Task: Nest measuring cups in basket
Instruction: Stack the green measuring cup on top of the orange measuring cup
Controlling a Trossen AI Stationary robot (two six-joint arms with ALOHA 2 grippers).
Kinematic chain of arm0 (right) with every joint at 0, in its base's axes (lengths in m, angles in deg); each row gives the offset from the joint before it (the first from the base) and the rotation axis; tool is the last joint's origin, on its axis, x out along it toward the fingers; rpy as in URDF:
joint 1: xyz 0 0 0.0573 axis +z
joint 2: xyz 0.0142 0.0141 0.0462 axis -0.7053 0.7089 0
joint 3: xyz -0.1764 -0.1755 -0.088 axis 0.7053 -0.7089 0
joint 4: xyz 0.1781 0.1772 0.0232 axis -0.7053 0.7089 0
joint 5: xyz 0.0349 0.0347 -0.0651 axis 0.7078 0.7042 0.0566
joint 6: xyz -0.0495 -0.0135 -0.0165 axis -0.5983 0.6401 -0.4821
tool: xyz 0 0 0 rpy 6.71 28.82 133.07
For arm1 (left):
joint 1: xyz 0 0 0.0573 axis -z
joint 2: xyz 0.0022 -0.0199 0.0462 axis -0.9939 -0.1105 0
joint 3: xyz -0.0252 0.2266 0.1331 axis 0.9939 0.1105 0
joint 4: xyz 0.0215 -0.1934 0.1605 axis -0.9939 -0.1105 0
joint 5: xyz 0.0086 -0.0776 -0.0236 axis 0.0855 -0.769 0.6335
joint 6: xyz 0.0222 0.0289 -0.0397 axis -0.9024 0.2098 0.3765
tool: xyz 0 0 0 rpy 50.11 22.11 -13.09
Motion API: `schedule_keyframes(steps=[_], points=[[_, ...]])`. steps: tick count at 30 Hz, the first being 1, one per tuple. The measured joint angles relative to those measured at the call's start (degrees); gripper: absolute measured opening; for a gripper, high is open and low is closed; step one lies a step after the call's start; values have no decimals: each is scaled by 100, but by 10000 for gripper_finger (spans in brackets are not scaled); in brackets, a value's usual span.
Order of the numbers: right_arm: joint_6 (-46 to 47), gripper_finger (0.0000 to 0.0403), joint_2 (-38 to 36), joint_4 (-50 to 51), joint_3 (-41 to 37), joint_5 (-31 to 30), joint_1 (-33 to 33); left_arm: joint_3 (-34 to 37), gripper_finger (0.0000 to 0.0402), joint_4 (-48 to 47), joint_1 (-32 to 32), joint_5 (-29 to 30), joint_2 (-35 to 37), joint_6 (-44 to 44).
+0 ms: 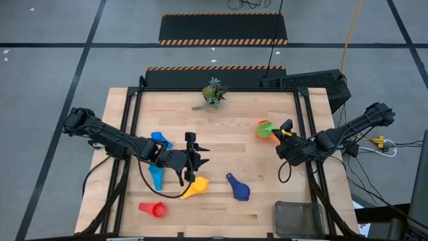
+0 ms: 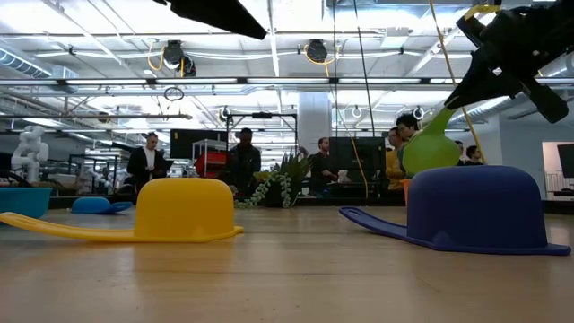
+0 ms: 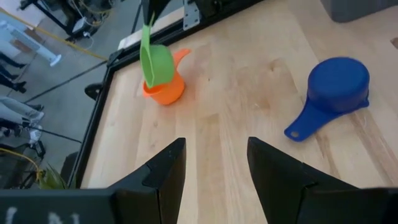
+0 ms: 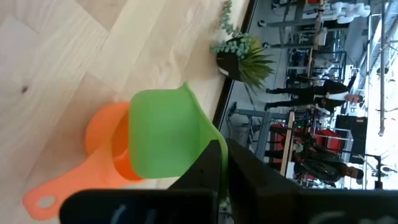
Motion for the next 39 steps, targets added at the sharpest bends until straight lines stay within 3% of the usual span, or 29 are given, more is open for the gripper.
schedule_keyframes(steps=[14,26,39], points=[[7,0,10,54,-148,295,-308,-2,175,91,0,0,1,-50],[-650,0,113,-721,-212,462,-593,-1,175,99,0,0,1,-48],[-1560,0,799,-2060,-214,946,-1175,-2,175,97,2,2,1,-43]])
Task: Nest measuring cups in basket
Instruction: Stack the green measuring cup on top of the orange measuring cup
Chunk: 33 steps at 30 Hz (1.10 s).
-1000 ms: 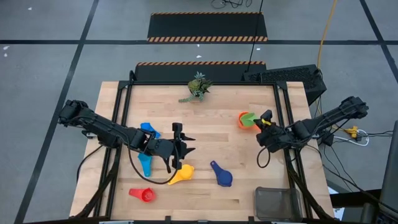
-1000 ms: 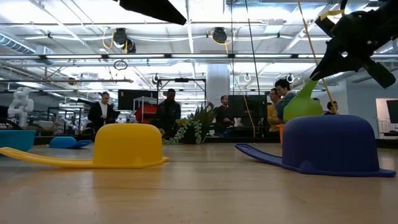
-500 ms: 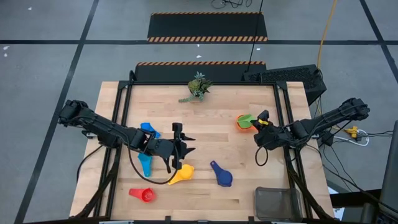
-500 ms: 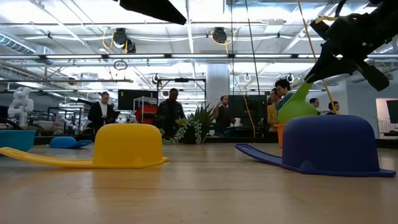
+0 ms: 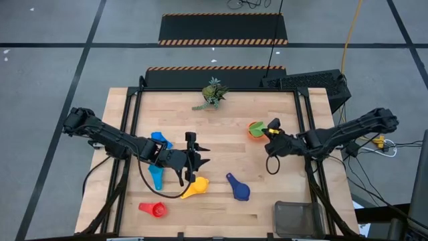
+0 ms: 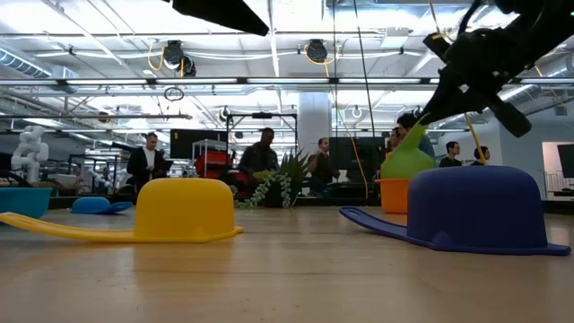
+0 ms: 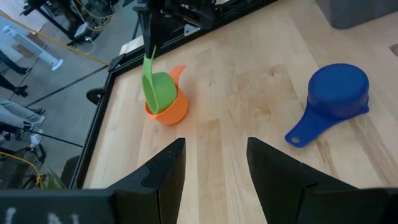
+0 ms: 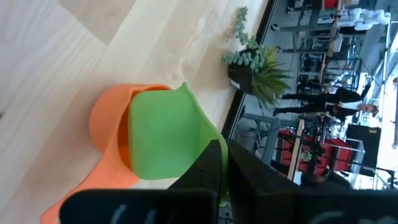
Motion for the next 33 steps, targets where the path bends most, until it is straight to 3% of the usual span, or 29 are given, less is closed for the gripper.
schedule_keyframes(steps=[16,25,30,33], points=[[-665,0,812,-1836,-2,245,-820,1,175,-8,0,0,0,15],[-817,0,816,-2563,-2,283,-999,0,175,-6,2,0,0,62],[-1060,0,652,-2545,-2,1313,-1216,1,175,33,2,-1,0,101],[-1373,0,619,-2544,-4,1579,-1384,2,175,39,3,0,0,103]])
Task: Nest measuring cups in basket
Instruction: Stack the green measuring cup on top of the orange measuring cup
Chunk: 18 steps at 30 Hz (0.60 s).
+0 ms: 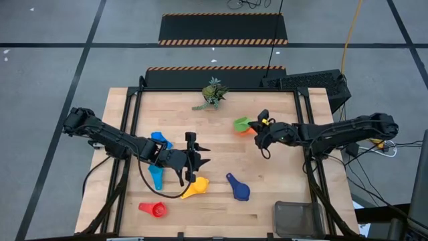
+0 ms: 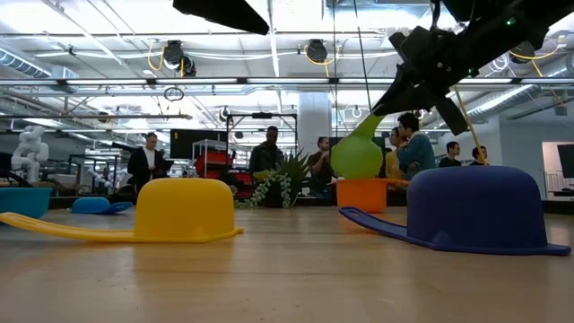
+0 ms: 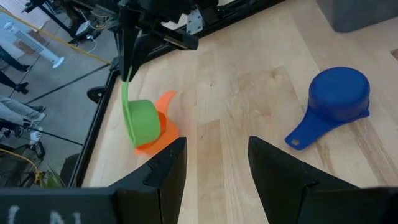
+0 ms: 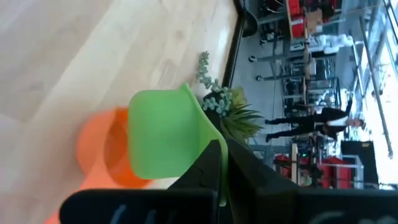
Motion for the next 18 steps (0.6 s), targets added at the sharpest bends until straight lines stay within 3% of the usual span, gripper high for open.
schedule_keyframes(steps=[13,18], points=[[-598,0,-2,-254,0,210,-345,0,175,193,39,4,0,-229],[-622,0,-159,-256,-4,833,-526,-1,175,194,39,4,0,-219]])
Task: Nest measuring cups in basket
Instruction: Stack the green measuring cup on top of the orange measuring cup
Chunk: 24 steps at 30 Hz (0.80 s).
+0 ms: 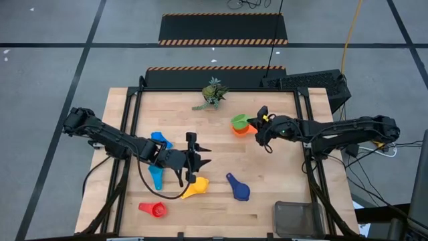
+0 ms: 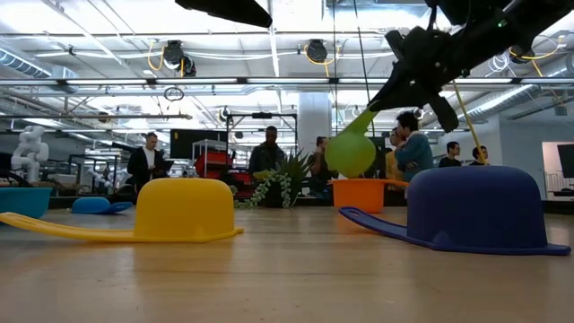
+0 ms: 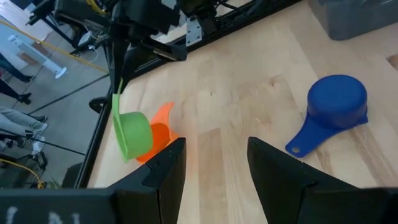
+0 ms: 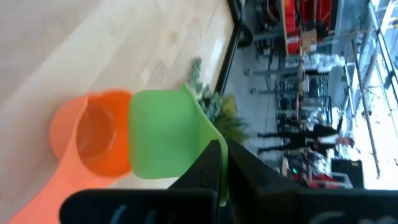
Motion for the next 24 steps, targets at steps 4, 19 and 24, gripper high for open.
schedule_keyframes(steps=[4,19,24], points=[[-134,0,-253,-39,-77,89,-94,-1,175,1,0,-2,0,18],[-501,0,-801,-1832,-1525,84,-135,1,175,234,-2,-4,0,-79],[-807,0,-781,-2763,-2021,83,-103,-1,175,339,-2,-4,0,-194]])
